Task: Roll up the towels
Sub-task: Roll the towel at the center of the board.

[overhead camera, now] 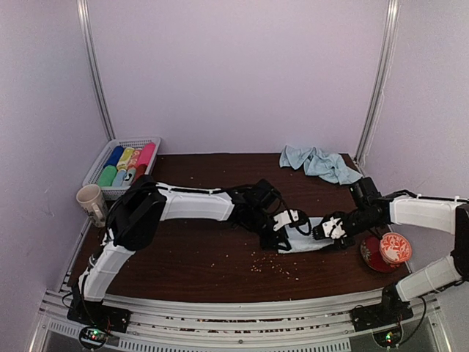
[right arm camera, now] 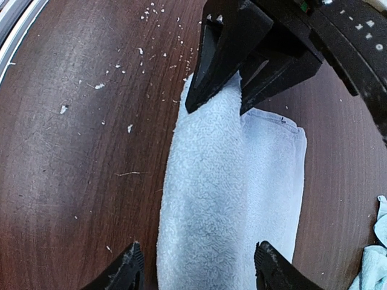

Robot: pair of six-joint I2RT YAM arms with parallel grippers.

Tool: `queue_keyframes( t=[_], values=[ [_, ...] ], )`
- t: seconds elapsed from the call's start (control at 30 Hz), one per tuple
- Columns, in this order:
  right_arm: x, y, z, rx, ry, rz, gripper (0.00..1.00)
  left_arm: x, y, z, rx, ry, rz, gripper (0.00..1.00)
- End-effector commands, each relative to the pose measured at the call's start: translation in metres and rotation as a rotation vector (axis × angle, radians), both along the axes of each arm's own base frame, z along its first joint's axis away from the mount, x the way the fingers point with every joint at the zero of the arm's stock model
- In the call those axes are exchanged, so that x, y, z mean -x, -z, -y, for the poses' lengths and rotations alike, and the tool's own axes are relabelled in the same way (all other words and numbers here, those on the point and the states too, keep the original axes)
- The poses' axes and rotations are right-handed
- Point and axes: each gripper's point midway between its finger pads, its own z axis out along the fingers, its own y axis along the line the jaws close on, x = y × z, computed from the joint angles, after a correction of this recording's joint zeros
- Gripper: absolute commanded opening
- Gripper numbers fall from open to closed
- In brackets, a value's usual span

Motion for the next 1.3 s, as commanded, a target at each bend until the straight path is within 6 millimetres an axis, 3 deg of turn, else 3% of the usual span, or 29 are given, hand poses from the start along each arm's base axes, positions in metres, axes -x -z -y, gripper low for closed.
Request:
queue_keyframes(
  t=[0.0,0.47,0.57,0.77,0.97,1.13,1.27],
  values=[
    [-0.001,0.001,-0.007,-0.030,-0.010,0.033,0.61,0.007,0.059,-0.031,-0.179,-0.040,-0.118,0.15],
    [-0.003,0.025,-0.013,0.027,0.015,-0.002,0.45,0.002,0.060,-0.030,-0.177,-0.053,-0.129,0.15],
    [-0.001,0.030,-0.011,0.038,0.018,-0.010,0.37,-0.001,0.059,-0.030,-0.175,-0.058,-0.129,0.16],
    [-0.004,0.038,-0.009,0.059,0.045,-0.043,0.20,-0.012,0.050,-0.031,-0.165,-0.086,-0.104,0.34],
    [-0.007,0.043,-0.007,0.076,0.078,-0.097,0.11,-0.028,0.022,-0.030,-0.125,-0.127,-0.026,0.51],
    [-0.010,0.040,-0.006,0.053,0.100,-0.163,0.10,-0.043,-0.020,-0.030,-0.023,-0.185,0.098,0.68],
    [-0.016,0.037,-0.005,0.042,0.132,-0.228,0.11,-0.052,-0.044,-0.039,0.029,-0.232,0.207,0.73]
  ],
)
